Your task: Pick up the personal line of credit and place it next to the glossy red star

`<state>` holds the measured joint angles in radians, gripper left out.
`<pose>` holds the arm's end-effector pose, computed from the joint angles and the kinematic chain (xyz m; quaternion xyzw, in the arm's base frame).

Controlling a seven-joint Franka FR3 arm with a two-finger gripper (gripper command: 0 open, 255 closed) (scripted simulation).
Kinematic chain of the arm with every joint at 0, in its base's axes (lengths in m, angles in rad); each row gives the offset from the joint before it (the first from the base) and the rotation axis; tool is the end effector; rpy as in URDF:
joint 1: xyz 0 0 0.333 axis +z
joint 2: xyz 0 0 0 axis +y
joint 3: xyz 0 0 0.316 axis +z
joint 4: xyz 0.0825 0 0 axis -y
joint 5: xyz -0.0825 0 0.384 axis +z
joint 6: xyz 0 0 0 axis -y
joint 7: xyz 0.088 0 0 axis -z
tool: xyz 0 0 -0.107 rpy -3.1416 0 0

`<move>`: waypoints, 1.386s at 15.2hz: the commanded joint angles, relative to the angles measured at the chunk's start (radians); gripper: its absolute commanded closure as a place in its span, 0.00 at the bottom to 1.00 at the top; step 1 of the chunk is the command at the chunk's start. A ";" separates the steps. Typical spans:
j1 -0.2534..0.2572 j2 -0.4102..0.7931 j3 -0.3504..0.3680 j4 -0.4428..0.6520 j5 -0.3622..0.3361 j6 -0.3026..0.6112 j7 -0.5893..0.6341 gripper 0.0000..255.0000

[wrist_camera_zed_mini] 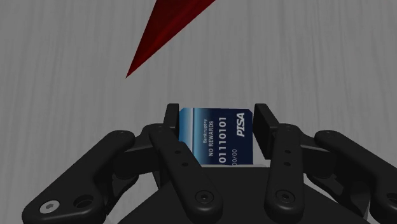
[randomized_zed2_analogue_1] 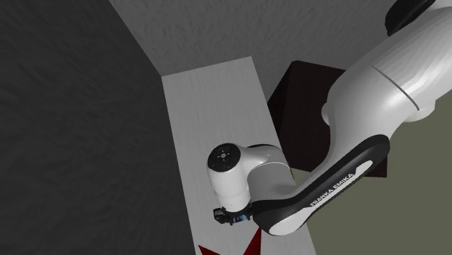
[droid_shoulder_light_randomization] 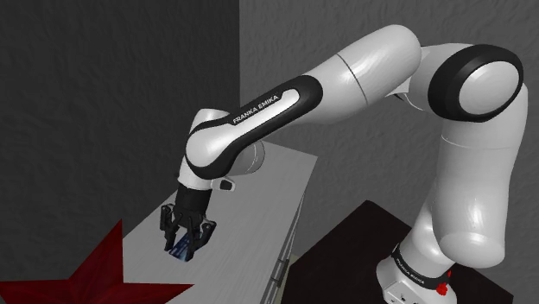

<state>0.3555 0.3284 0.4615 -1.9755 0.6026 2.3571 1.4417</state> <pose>0.4256 0.4456 0.3304 -0.8229 0.4899 0.2463 0.1488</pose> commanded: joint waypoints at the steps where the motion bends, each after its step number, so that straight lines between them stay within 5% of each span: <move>1: 0.000 0.000 0.000 0.000 0.000 0.001 0.000 1.00; 3: 0.000 0.000 0.000 0.000 0.000 0.001 0.000 1.00; 4: 0.000 0.000 0.000 0.000 0.000 0.001 0.000 0.00; 9: 0.000 0.000 0.000 0.000 0.000 0.001 0.000 0.00; 13: -0.046 -0.083 -0.014 0.009 0.001 -0.109 -0.001 0.00; 21: -0.046 -0.083 -0.014 0.009 0.001 -0.109 -0.001 0.00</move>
